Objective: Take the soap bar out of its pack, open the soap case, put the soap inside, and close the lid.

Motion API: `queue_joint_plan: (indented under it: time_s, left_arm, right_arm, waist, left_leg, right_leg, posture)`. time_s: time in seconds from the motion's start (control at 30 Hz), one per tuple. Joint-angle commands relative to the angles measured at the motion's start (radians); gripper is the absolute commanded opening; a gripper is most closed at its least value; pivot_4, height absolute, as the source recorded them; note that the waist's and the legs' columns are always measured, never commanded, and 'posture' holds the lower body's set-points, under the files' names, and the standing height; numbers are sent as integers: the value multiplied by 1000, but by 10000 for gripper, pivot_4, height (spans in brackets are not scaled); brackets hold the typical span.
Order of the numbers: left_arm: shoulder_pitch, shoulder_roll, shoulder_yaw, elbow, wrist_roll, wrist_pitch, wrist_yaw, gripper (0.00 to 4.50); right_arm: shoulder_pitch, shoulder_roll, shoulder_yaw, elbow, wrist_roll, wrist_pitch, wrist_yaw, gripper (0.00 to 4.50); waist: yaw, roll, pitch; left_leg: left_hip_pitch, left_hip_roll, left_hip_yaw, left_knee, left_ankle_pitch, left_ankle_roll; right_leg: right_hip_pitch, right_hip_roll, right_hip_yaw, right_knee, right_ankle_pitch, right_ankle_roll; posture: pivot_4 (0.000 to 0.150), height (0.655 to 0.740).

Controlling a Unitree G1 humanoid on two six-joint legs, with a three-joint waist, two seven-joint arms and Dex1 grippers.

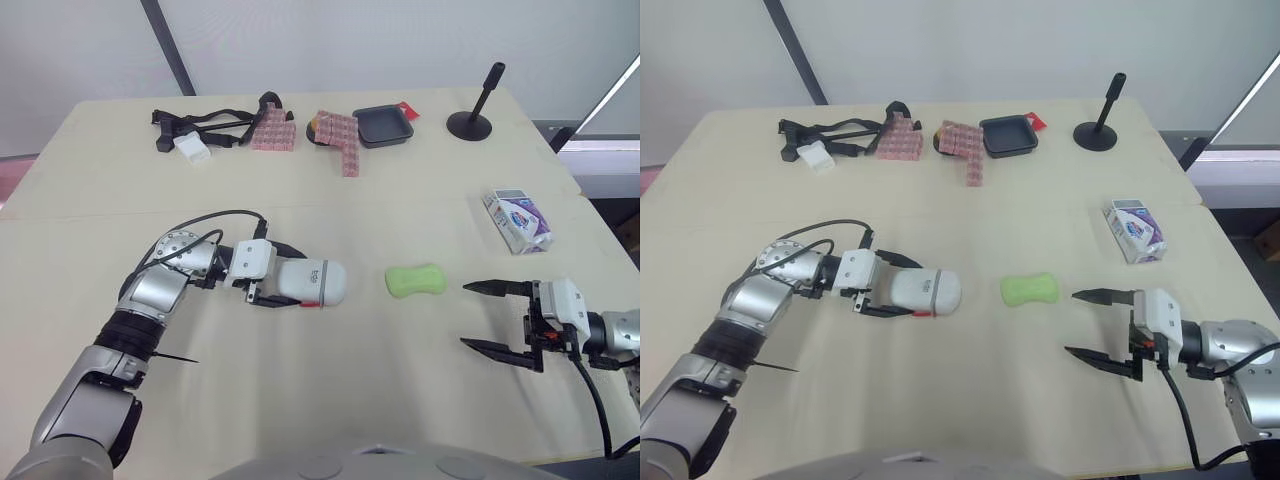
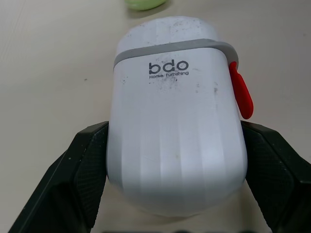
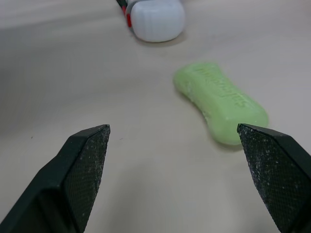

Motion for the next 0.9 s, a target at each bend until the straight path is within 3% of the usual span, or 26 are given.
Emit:
queue_joint_plan:
  time_s: [0.03, 0.2, 0.33, 0.43, 0.63, 0.9]
  left_arm:
    - [16, -6, 37, -75, -49, -36, 24, 34666]
    - [53, -29, 57, -172, -79, -43, 89, 34666]
    - [74, -83, 67, -247, -68, -89, 184, 34666]
    - [86, -115, 55, -284, -40, -127, 238, 34666]
    - [97, -149, 18, -310, 7, -172, 296, 34666]
    - [88, -151, -7, -305, 31, -206, 324, 34666]
  right_arm:
    - [-27, -34, -41, -121, 118, 151, -49, 45000]
    - [-67, -131, -42, -273, 330, 554, -194, 45000]
    - [-148, -225, -29, -342, 605, 940, -388, 45000]
    - [-255, -214, -10, -306, 849, 1111, -594, 45000]
    - [-416, -136, 59, -214, 1120, 1196, -915, 45000]
    - [-511, -91, 133, -165, 1269, 1210, -1093, 45000]
  waist:
    - [0, 0, 0]
    - [5, 0, 0]
    - [14, 0, 0]
    - [18, 0, 0]
    - [28, 0, 0]
    - [31, 0, 0]
  left_leg:
    - [0, 0, 0, 0, 0, 0]
    - [-2, 0, 0, 0, 0, 0]
    - [-3, 0, -1, 0, 0, -1]
    - [-2, 0, 0, 0, 3, -5]
    - [-2, 0, 0, 0, 5, -9]
    - [-4, 0, 0, -1, 7, -13]
  right_leg:
    - [0, 0, 0, 0, 0, 0]
    - [0, 0, 0, 0, 0, 0]
    - [1, 1, 0, -1, 0, 0]
    - [1, 1, 1, -1, 0, 0]
    - [1, 2, 1, -1, 0, 0]
    - [1, 2, 1, -2, 3, 6]
  posture:
    - [1500, 7400]
    - [1500, 7400]
    - [1500, 7400]
    - [1500, 7400]
    - [1500, 7400]
    - [1500, 7400]
